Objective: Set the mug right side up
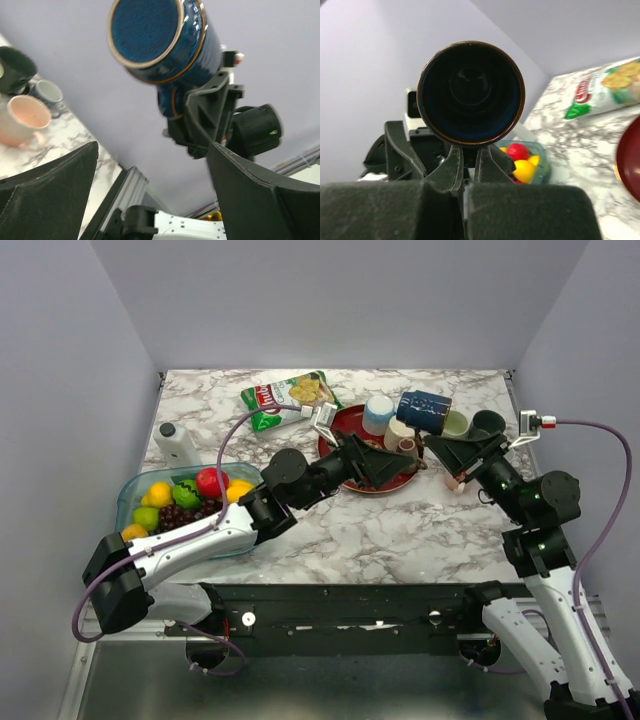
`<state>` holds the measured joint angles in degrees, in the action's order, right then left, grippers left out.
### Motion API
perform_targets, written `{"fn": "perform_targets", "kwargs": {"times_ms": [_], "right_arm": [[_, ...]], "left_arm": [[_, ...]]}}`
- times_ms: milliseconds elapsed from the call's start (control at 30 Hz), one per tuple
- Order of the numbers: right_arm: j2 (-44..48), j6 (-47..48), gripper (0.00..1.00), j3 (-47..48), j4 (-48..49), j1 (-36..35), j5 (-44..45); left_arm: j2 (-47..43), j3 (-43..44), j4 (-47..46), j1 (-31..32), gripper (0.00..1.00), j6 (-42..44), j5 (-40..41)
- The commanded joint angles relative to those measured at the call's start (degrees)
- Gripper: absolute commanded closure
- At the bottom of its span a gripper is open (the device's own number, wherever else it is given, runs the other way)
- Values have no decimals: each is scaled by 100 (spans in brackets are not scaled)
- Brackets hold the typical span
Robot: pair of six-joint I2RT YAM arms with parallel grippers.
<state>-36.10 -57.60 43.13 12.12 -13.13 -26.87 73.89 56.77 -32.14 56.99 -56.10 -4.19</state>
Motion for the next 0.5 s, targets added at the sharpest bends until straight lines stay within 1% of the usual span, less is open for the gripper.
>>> {"fn": "perform_targets", "kwargs": {"times_ms": [0,33,67,100,133,167,233,267,333,367,467], "right_arm": [[252,1223,99,660,-1629,-23,1130],[270,1399,99,757,-2304,-23,1375],[287,1732,99,897,-2598,-23,1830],[314,1883,99,951,-2888,-15,2087],[314,2006,99,986,-3421,-23,2351],[322,2225,99,1056,-3662,-15,2919],[340,2393,99,1083,-4267,-15,3441],[340,2490,99,1074,-4436,-15,3948],[340,2570,99,1004,-4830,-15,4451],[314,2596,99,978,-4946,-15,4932],[165,2579,99,776,-5114,-6,5594]], "left_arm": [[-401,-219,1040,-13,1,599,620],[-488,-219,1200,-13,1,669,795],[-533,-211,1367,-21,1,835,883],[-568,-202,1690,-21,1,907,980],[-638,-193,1841,-21,1,977,1059],[-674,-193,1956,-30,1,1030,1217],[-752,-219,2211,-39,1,1179,1341],[-779,-237,2273,-39,1,1206,1428],[-832,-254,2405,-48,1,1276,1491],[-841,-254,2432,-57,1,1294,1517],[-832,-228,2511,-65,1,1321,1517]]}}
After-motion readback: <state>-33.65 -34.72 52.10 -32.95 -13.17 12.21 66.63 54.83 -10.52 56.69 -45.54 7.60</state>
